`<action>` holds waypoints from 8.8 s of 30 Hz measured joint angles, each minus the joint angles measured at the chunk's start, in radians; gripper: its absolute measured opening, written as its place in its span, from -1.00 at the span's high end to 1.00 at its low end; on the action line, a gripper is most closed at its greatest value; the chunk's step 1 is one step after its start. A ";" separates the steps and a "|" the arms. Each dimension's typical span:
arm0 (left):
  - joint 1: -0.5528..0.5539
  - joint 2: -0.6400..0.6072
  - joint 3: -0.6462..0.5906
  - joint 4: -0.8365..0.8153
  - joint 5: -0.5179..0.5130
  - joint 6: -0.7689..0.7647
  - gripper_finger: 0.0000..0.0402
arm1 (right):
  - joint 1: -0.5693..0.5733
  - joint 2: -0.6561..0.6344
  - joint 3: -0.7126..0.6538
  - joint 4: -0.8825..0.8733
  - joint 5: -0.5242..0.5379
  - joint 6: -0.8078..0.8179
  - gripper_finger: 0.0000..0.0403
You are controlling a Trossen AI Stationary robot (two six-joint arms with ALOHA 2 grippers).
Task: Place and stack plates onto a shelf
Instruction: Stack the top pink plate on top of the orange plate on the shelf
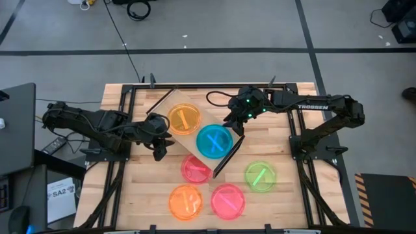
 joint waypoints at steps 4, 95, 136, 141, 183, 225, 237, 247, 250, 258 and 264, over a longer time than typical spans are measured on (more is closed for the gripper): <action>-0.053 0.025 -0.001 -0.003 -0.008 -0.061 0.18 | 0.035 -0.069 0.000 -0.096 0.019 0.010 0.26; -0.238 0.525 -0.569 0.932 -0.140 -0.864 0.29 | 0.668 -0.414 -0.412 -0.004 0.393 0.347 0.27; -0.238 0.528 -0.569 0.937 -0.144 -0.899 0.97 | 0.668 -0.414 -0.412 -0.004 0.393 0.340 0.27; -0.238 0.528 -0.569 0.937 -0.144 -0.899 0.97 | 0.668 -0.414 -0.412 -0.004 0.393 0.340 0.27; -0.240 -0.053 -0.567 0.590 0.217 -0.929 0.99 | 0.668 -0.414 -0.412 -0.004 0.392 0.340 0.27; 0.249 -0.304 -0.566 0.555 0.182 -0.988 0.97 | 0.668 -0.414 -0.412 -0.004 0.393 0.340 0.27; 0.405 -0.304 -0.566 0.504 0.246 -0.942 0.96 | 0.668 -0.414 -0.412 -0.004 0.393 0.340 0.27; 0.469 -0.304 -0.566 0.434 0.254 -0.932 0.96 | 0.668 -0.414 -0.412 -0.004 0.393 0.340 0.27; 0.479 -0.304 -0.566 0.430 0.254 -0.932 0.96 | 0.668 -0.414 -0.412 -0.004 0.393 0.340 0.27; 0.486 -0.304 -0.566 0.431 0.253 -0.932 0.95 | 0.668 -0.414 -0.412 -0.004 0.393 0.340 0.27; 0.486 -0.304 -0.566 0.431 0.253 -0.932 0.95 | 0.668 -0.414 -0.412 -0.004 0.393 0.340 0.27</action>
